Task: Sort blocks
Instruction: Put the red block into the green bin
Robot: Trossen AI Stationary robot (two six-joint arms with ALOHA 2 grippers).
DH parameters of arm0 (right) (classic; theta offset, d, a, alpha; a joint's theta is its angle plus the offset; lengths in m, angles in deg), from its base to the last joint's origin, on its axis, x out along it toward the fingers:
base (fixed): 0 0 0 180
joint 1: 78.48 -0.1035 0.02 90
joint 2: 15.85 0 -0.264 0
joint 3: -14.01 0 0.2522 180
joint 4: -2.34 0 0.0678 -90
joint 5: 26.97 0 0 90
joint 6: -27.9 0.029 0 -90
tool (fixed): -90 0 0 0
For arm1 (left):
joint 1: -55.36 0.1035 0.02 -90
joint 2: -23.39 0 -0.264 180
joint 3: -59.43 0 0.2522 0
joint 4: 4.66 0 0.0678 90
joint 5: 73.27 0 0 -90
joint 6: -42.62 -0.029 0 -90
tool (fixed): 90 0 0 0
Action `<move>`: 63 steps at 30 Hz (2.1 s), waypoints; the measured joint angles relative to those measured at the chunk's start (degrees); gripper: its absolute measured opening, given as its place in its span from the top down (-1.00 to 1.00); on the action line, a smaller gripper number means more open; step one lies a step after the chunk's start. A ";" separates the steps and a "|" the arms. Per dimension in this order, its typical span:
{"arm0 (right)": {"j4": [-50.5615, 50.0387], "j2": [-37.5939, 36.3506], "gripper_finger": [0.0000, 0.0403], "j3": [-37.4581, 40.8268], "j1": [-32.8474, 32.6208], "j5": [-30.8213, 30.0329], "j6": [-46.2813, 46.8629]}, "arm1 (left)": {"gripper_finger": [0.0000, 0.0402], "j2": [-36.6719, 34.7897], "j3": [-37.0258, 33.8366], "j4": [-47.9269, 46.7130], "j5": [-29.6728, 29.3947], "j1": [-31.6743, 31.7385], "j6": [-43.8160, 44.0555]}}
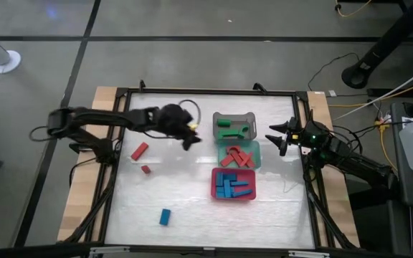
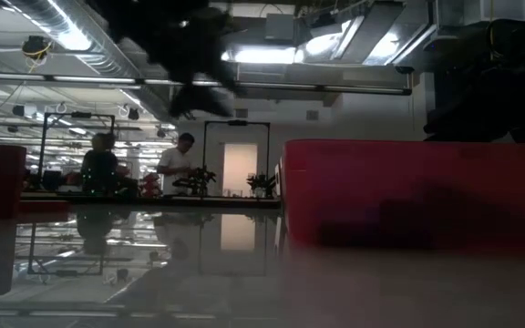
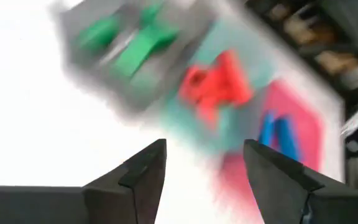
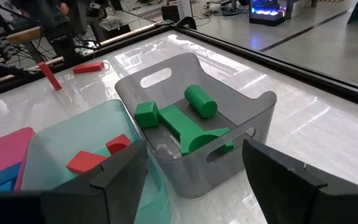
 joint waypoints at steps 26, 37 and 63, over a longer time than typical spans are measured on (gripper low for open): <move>0.02 0.00 -0.31 0.02 0.00 0.00 0.00 | 0.01 -13.35 -15.34 -52.63 -7.33 4.68 13.06; 0.00 -0.01 -0.31 0.01 0.00 0.01 0.00 | 0.01 -13.35 -23.21 -44.23 -9.18 4.68 13.06; 0.00 -0.01 -0.31 0.01 0.00 0.02 -0.01 | 0.46 -16.28 -24.98 0.41 -0.88 4.68 20.37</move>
